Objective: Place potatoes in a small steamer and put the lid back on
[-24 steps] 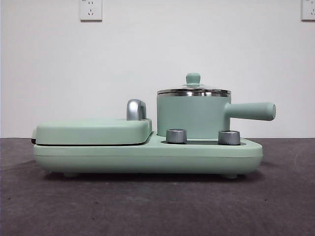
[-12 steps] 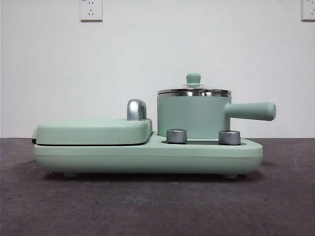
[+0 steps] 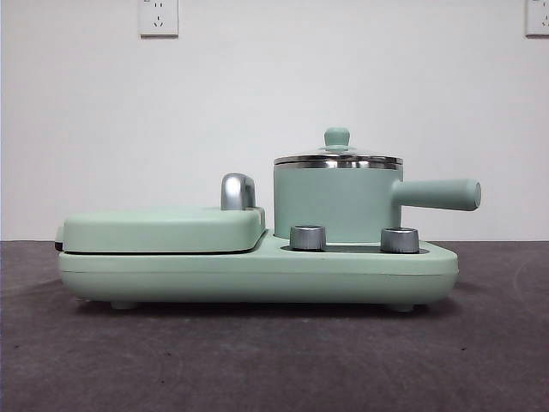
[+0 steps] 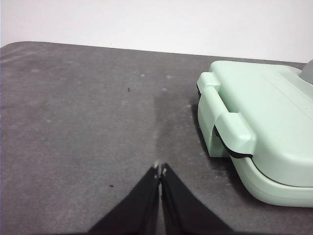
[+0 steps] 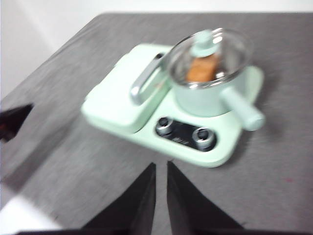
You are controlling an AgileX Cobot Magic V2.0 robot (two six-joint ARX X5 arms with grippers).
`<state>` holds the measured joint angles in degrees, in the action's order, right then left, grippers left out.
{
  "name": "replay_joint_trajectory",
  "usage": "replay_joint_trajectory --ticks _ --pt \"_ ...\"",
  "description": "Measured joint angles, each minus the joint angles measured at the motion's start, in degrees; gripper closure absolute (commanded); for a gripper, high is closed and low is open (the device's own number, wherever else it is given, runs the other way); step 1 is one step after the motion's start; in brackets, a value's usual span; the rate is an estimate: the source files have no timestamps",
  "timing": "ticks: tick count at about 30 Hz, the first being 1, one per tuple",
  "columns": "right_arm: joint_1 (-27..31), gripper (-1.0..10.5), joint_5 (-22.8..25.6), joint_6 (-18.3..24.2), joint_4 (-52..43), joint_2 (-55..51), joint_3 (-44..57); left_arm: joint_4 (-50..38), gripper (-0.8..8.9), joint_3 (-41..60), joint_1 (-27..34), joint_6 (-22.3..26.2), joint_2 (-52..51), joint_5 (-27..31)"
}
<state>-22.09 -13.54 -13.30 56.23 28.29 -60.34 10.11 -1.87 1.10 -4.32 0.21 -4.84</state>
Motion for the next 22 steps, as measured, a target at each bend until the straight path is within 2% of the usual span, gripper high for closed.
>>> replay_joint_trajectory --ticks 4,9,12,16,22 --pt "8.0 9.1 0.2 1.0 -4.5 -3.2 3.8 0.0 8.06 0.0 0.0 0.0 0.0 0.0" --pt "16.3 9.1 1.8 10.6 -19.5 -11.5 18.6 0.0 8.05 0.0 0.0 0.0 0.0 0.0" --pt "19.7 9.1 1.8 14.6 -31.3 -17.1 29.1 0.0 8.06 0.0 0.0 0.0 0.0 0.0" --pt "22.3 9.1 5.6 16.4 -41.0 -22.4 39.8 0.0 8.05 0.0 0.0 0.0 0.0 0.0" --pt "22.8 9.1 11.0 16.5 -42.2 -25.6 48.5 0.0 8.06 0.0 0.0 0.0 0.0 0.0"
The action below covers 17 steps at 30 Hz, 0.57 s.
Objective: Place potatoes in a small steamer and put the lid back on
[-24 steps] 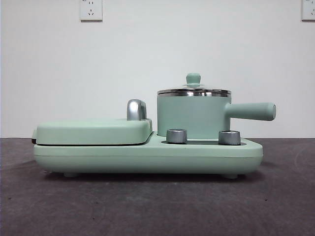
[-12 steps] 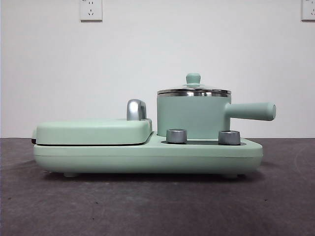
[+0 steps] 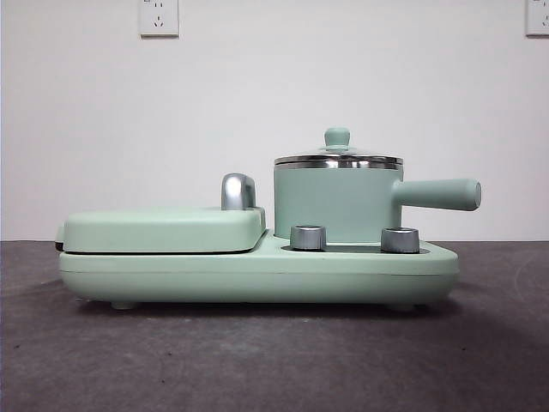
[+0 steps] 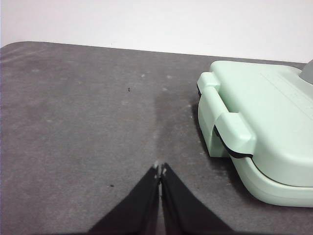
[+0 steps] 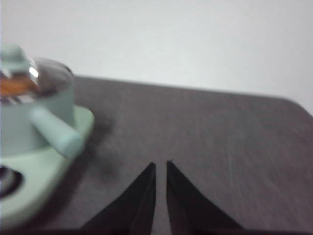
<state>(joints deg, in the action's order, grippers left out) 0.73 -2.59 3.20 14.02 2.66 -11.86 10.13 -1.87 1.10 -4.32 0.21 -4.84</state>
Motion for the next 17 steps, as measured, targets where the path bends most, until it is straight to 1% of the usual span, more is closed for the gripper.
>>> replay_joint_trajectory --ticks 4,7,12,15,17 --pt "0.0 9.1 5.0 -1.1 -0.8 -0.1 4.0 0.0 8.06 0.0 0.0 0.0 0.0 0.0" --pt "0.0 9.1 7.1 -2.0 -1.4 -0.3 6.4 0.0 8.06 0.0 0.0 0.0 0.0 0.0" --pt "0.0 9.1 7.1 -2.3 -1.9 -2.0 9.9 0.0 8.05 0.0 0.0 0.0 0.0 0.0" --pt "0.0 9.1 5.5 -2.4 -3.9 -2.4 10.6 0.0 8.05 0.0 0.0 0.0 0.0 0.0" --pt "0.0 9.1 5.2 -2.3 -3.9 -2.4 10.6 0.0 8.05 0.0 0.0 0.0 0.0 0.0"
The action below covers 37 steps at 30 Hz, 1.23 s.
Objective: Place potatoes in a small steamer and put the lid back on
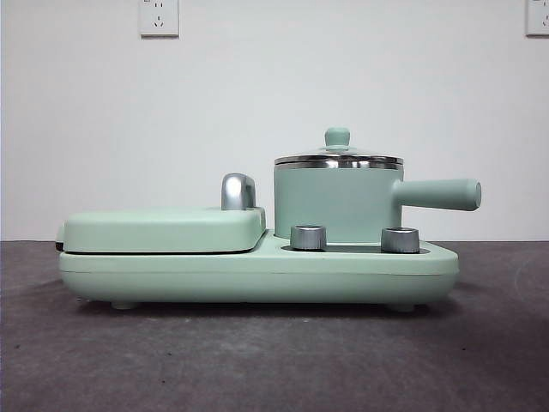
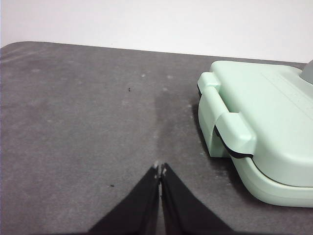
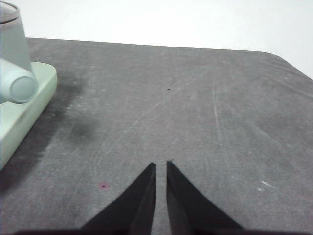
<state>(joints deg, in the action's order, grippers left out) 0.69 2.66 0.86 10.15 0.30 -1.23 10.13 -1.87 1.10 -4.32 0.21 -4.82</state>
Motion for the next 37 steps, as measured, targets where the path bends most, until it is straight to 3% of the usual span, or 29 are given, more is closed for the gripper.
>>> replay_joint_trajectory --ticks 37 --pt "0.0 9.1 0.6 0.9 -0.6 0.0 0.2 0.0 8.06 0.0 0.0 0.0 0.0 0.0"
